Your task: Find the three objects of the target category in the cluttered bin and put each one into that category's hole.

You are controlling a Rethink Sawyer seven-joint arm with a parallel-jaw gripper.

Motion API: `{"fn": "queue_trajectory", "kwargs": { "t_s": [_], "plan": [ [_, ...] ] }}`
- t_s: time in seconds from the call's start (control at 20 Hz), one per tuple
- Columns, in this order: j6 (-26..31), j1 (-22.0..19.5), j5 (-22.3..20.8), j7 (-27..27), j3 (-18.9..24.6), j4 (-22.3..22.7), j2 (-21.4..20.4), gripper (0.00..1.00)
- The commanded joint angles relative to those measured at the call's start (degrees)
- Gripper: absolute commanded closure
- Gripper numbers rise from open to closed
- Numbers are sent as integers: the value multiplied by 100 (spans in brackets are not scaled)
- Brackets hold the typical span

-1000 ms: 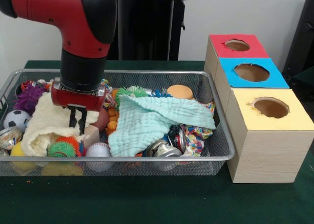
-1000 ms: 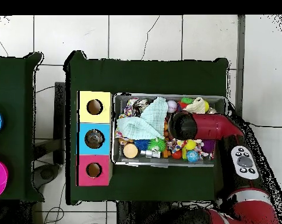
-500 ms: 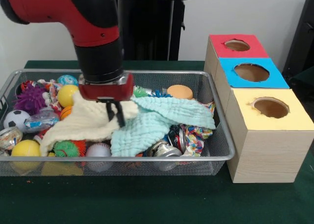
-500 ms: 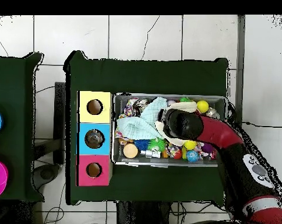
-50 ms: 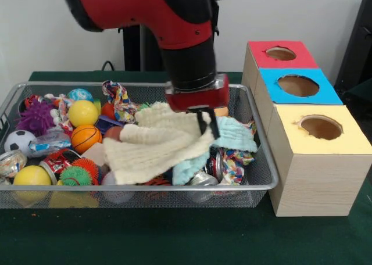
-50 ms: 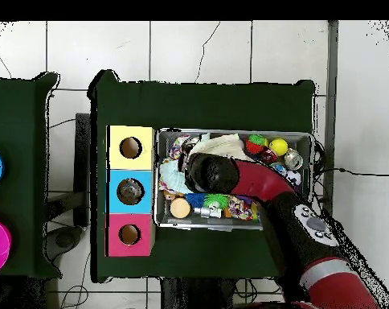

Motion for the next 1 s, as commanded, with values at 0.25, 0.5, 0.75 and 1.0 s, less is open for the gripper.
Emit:
{"fn": "queue_trajectory", "kwargs": {
  "t_s": [0.25,0.5,0.75,1.0],
  "plan": [
    [-167,579,227,1125,-381,176,-23,0],
    [1114,1170,-619,362,-1542,-569,-392,0],
    [1593,1215,-901,33,-1802,-810,-640,0],
    [2089,1322,-1087,3,-1875,-1170,-769,0]
  ]
}}
